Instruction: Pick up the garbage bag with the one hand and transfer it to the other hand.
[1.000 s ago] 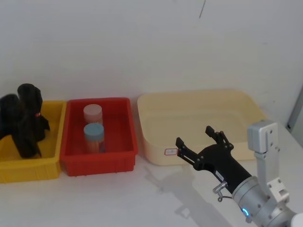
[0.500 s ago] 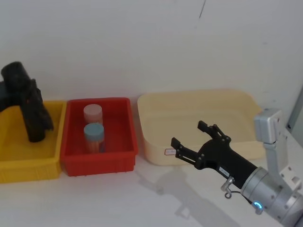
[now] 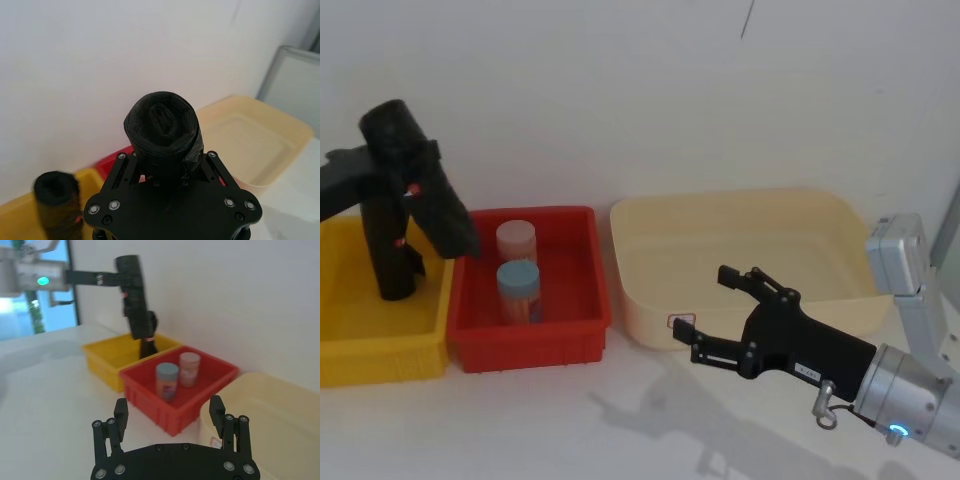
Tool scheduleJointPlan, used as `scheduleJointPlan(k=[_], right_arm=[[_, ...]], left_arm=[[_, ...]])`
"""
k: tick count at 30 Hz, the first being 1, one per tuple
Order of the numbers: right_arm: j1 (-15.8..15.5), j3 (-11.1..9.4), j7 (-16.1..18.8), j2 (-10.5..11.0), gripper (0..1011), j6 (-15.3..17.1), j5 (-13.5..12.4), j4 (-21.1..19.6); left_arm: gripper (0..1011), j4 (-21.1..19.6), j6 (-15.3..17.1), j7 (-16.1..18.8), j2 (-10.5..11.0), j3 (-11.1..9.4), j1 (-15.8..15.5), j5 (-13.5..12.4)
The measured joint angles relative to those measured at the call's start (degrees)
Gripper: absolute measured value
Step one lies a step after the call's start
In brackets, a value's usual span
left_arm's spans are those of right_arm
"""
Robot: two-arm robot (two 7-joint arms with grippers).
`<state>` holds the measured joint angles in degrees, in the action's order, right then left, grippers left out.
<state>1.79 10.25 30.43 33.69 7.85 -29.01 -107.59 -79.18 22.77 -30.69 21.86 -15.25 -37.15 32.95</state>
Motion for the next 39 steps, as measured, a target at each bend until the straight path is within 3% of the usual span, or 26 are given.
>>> scheduleJointPlan(k=[9,18,29,39], right_arm=[[2.58,2.00,6.51,4.45,1000,2.49,-1.23,-1.32],[5.68,5.29,9.49,6.48,1000,7.42,-1.28,-2.59],[8.37,7.58,10.66,7.04,1000,13.52,-3.20,-3.38],[10.18,8.19,9.27,5.81,1000,20.02,-6.26,-3.47]], left_arm=[[371,3.21,1.25,-7.23,0.11,-2.63,-3.24,2.21],[371,7.40,1.48,-15.04,0.06,-6.36,-6.86,3.02],[371,12.93,0.18,-24.39,-0.60,-11.39,-11.33,2.81],[371,18.42,-3.26,-33.31,-2.09,-16.21,-15.46,1.55]])
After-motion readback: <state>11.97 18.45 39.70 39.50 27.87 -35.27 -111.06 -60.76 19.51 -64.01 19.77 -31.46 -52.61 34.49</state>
